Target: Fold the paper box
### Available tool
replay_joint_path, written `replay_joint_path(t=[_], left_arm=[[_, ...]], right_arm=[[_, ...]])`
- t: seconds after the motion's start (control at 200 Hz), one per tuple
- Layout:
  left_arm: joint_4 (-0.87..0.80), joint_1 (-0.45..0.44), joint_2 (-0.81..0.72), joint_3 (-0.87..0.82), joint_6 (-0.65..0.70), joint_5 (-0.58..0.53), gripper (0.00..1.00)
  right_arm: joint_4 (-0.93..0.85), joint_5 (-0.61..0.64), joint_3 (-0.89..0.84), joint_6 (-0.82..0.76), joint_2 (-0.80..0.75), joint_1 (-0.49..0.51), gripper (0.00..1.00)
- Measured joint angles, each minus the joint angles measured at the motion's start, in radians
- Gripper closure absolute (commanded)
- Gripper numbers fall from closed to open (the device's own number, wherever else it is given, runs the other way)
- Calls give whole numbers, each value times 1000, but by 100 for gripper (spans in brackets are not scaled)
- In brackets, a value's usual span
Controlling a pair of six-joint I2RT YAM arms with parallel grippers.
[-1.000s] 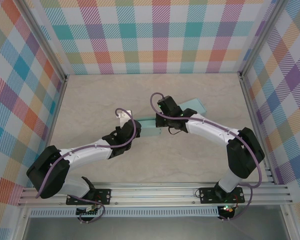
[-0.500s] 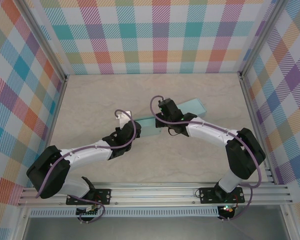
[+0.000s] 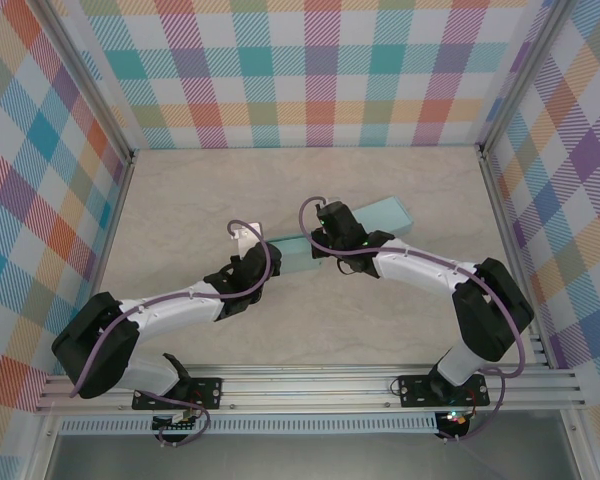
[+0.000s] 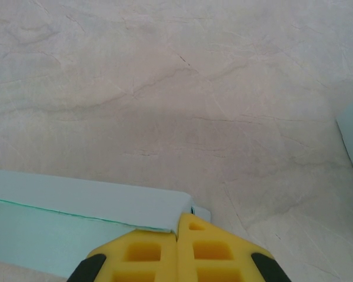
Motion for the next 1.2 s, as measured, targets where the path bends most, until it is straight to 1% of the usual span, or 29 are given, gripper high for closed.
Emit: replay_joint_path(t=[0.23, 0.28, 0.33, 0.445, 0.58, 0.74, 0.835, 0.925, 1.075, 1.2], left_arm=[[-19, 0, -17, 0, -25, 12, 99], [-35, 0, -30, 0, -29, 20, 92], [-56, -1, -47, 0, -31, 27, 79], [-91, -7, -111, -9, -53, 32, 55], [-108, -10, -208, -16, -74, 35, 37], [-126, -9, -286, -31, -100, 35, 22], [-135, 4, -298, -34, -126, 40, 20], [-144, 37, -297, -38, -152, 78, 20], [-138, 108, -260, -53, -191, 126, 23], [-128, 127, -226, -61, -207, 147, 25]], right_arm=[[8, -4, -3, 0, 0, 0, 100], [7, -7, -3, -1, 0, 0, 100], [7, -12, -3, -1, 0, 1, 100], [3, -14, -3, 0, 0, 3, 100], [3, -14, -2, 0, 0, 3, 100], [-8, -13, 6, -1, 2, 8, 100], [-19, -6, 13, -3, 4, 19, 100], [-27, -2, 18, -9, 5, 31, 100], [-28, 13, 25, -24, 12, 44, 100], [-31, 22, 35, -27, 21, 47, 100]])
